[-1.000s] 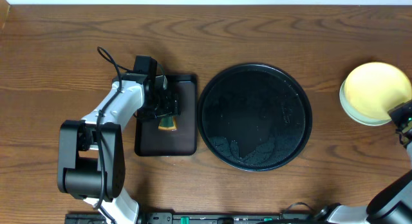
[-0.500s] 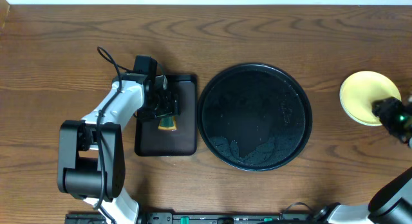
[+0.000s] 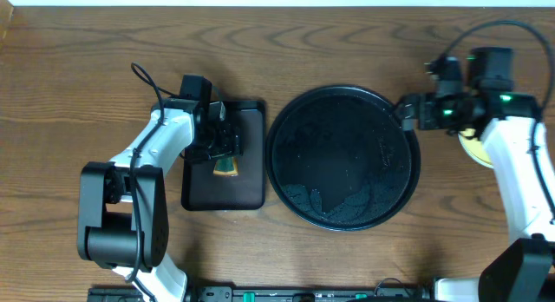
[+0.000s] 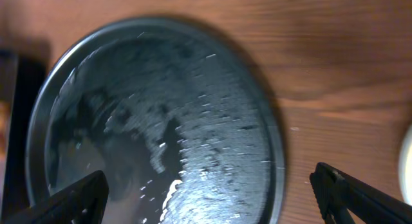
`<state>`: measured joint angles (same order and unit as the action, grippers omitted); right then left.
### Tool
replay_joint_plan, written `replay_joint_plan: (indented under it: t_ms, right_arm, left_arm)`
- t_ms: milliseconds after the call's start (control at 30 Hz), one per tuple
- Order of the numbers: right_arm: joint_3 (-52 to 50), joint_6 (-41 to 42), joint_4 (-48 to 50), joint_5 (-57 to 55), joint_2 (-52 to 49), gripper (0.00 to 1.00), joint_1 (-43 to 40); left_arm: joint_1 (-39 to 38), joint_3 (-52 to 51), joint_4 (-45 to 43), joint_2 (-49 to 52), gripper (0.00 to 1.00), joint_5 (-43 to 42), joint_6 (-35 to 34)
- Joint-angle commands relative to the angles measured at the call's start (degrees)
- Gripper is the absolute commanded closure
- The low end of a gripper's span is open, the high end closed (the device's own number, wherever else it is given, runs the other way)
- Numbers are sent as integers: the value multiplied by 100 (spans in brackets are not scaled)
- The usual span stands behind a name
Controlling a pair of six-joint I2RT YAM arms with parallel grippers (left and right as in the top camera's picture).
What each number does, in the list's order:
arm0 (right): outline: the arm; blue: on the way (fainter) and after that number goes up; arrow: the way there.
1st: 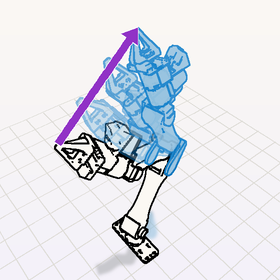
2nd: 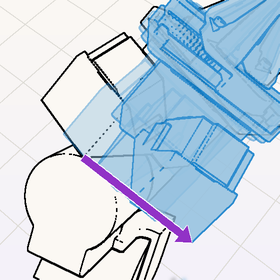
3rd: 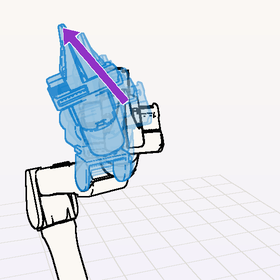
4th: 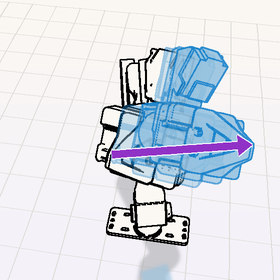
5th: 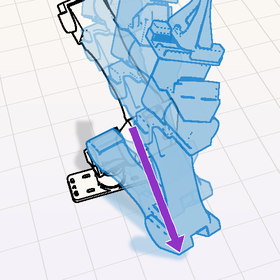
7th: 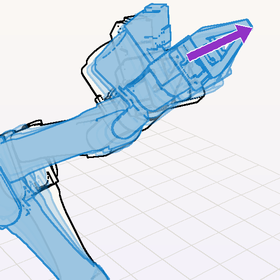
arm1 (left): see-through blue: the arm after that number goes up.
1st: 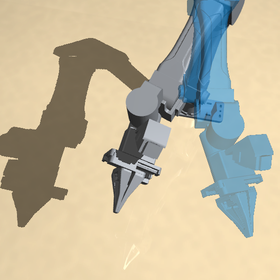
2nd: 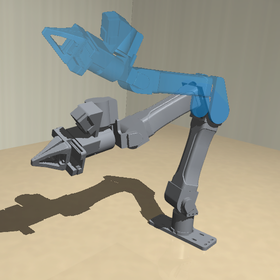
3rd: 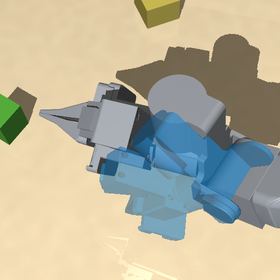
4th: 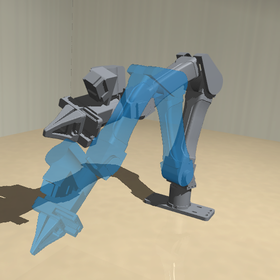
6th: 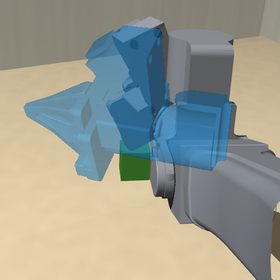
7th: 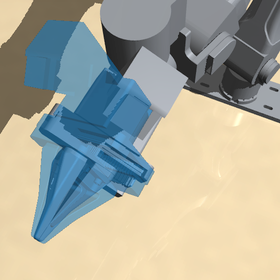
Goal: Clean dirty plates on tray and stack at the side
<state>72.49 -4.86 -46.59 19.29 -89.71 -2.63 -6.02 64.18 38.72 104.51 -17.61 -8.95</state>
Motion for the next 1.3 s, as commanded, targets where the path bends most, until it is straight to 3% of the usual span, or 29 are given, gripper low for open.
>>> replay_joint_plan:
  t_ms: [0, 267, 700, 800, 967, 1133, 1267]
  right_arm:
    - [57, -162, -17, -275, 68, 1, 413]
    - [57, -164, -17, -278, 68, 1, 1016]
    - [7, -164, -17, -302, 116, 1, 1045]
    - [-144, -472, 323, -581, 437, 1, 1056]
    - [-741, -874, 1582, -579, 1779, 1, 1056]
    - [-2337, -868, 3923, -579, 3764, 1, 892]
    - [-3797, -868, 5086, -654, 5515, 1, 671]
  left_arm:
    - [9, -55, 15, 9, 19, 76, 33]
    - [9, -55, 15, 9, 19, 76, 33]
    - [9, -55, 15, 9, 19, 76, 33]
    - [9, -55, 15, 9, 19, 79, 33]
    - [9, -55, 15, 9, 19, 76, 33]
    - [9, -55, 15, 9, 19, 76, 33]
    - [9, -55, 15, 9, 19, 76, 33]
